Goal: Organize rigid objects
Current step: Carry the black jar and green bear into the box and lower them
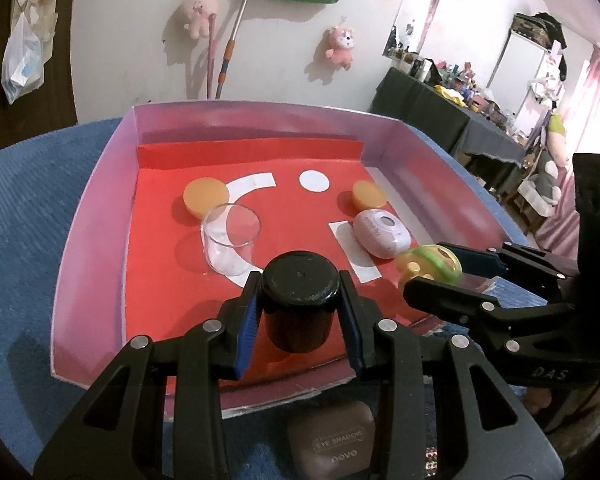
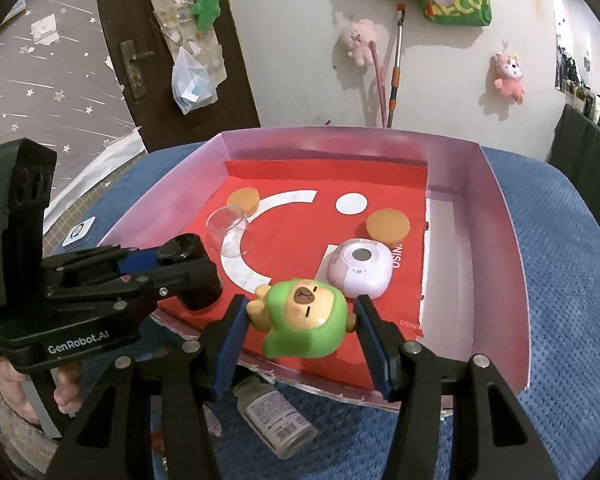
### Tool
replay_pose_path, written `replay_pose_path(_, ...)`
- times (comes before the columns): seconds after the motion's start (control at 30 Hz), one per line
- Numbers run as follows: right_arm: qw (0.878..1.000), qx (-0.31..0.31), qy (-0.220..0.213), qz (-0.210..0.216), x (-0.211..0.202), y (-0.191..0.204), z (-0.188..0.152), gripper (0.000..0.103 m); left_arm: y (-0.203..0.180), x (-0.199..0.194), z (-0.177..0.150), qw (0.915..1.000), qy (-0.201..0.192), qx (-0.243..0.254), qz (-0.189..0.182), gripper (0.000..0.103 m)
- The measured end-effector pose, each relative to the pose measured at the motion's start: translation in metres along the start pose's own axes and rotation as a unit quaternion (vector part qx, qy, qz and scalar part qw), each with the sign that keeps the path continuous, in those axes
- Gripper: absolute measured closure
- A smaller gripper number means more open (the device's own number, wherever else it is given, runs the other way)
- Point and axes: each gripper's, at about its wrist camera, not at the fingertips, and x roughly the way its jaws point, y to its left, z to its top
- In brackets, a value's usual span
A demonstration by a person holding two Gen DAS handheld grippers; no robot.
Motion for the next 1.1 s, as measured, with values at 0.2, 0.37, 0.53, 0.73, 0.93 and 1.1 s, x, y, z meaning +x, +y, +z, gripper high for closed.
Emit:
replay_pose_path(0.2, 1.000, 0.000, 0.010, 0.000, 0.008, -0.001, 0.001, 0.046, 0.003, 0.011, 0.000, 0.9999, 0.012, -0.005, 0.007, 0.069)
replay_pose_path(0.37, 1.000, 0.003, 0.017, 0.001, 0.014, -0.003, 0.001, 0.046, 0.005, 0.017, 0.001, 0.9998, 0.017, -0.008, 0.011, 0.069)
replay_pose_path(0.53, 1.000, 0.010, 0.023, 0.001, 0.022, -0.008, 0.002, 0.046, 0.003, 0.020, 0.003, 0.9997, 0.016, -0.005, 0.018, 0.069)
replay_pose_path(0.73, 1.000, 0.016, 0.025, -0.007, 0.031, -0.016, 0.004, 0.046, 0.003, 0.025, 0.008, 0.9994, 0.012, -0.003, 0.033, 0.069)
replay_pose_path(0.93, 0.999, 0.019, 0.021, -0.020, 0.036, -0.024, 0.008, 0.046, 0.004, 0.031, 0.013, 0.9992, 0.006, -0.002, 0.040, 0.069)
replay_pose_path(1.1, 0.999, 0.021, 0.013, -0.032, 0.038, -0.027, 0.014, 0.046, 0.003, 0.036, 0.017, 0.9988, 0.000, 0.000, 0.048, 0.069)
